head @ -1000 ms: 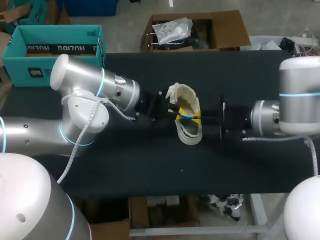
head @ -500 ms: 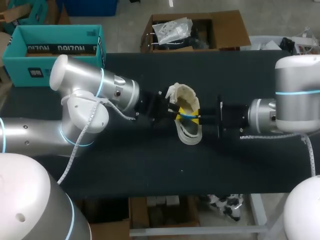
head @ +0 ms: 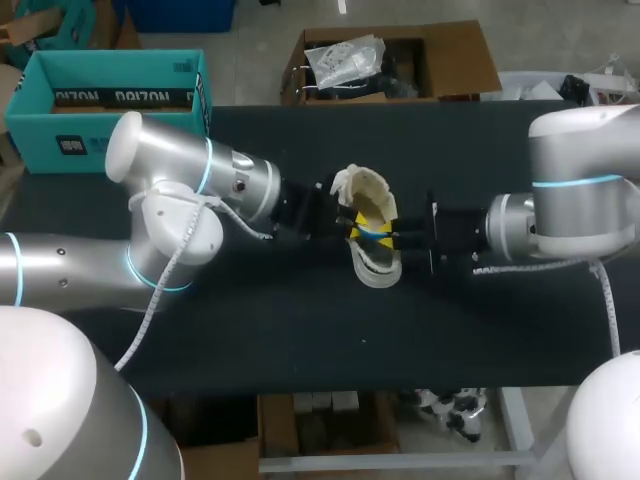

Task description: Open the shoe tongue, take the insole out of the shoe, put the insole back into the shoe, and pack the shoe into the shoebox

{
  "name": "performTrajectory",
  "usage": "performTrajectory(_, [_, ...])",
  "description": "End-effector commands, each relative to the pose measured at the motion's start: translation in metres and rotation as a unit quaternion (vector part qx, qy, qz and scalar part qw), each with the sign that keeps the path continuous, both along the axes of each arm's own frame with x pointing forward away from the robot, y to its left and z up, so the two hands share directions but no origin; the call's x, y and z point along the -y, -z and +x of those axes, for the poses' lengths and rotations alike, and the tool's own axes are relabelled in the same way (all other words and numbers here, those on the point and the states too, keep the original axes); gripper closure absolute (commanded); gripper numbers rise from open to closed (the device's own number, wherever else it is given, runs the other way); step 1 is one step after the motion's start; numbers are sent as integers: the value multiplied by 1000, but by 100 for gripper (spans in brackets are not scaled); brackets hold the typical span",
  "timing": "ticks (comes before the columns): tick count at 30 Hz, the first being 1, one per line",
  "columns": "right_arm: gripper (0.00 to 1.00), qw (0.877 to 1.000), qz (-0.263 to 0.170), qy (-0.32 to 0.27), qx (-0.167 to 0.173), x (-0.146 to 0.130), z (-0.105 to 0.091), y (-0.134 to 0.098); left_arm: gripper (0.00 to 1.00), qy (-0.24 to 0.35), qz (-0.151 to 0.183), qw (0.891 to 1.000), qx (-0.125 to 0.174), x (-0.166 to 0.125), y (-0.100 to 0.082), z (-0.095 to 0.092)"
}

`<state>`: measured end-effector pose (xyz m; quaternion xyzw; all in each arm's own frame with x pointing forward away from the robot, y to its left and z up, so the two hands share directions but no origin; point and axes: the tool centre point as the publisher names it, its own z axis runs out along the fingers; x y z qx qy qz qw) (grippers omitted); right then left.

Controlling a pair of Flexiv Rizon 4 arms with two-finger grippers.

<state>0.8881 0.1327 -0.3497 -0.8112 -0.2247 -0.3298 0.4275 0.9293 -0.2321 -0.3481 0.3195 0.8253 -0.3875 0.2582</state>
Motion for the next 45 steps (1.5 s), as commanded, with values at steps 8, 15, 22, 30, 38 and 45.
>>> performTrajectory(8, [100, 998, -56, -4, -3, 10, -9, 3, 0, 16, -25, 999, -21, -16, -29, -16])
performTrajectory(15, [100, 994, -100, -20, -29, 5, -13, 26, 0, -3, -57, 996, -68, -33, -58, -23])
performTrajectory(22, [100, 992, -114, -29, -40, 0, -17, 39, 0, -31, -54, 992, -109, -50, -78, -30])
performTrajectory(30, [67, 993, -113, -20, -21, 10, -32, 19, 0, -71, -33, 989, -126, -71, -93, -29])
performTrajectory(38, [84, 992, -119, -34, -2, 17, -56, -16, 0, -94, 9, 984, -150, -92, -102, -27])
performTrajectory(45, [100, 994, -79, -68, 23, -3, -55, -40, 0, -65, 65, 989, -116, -92, -105, -32])
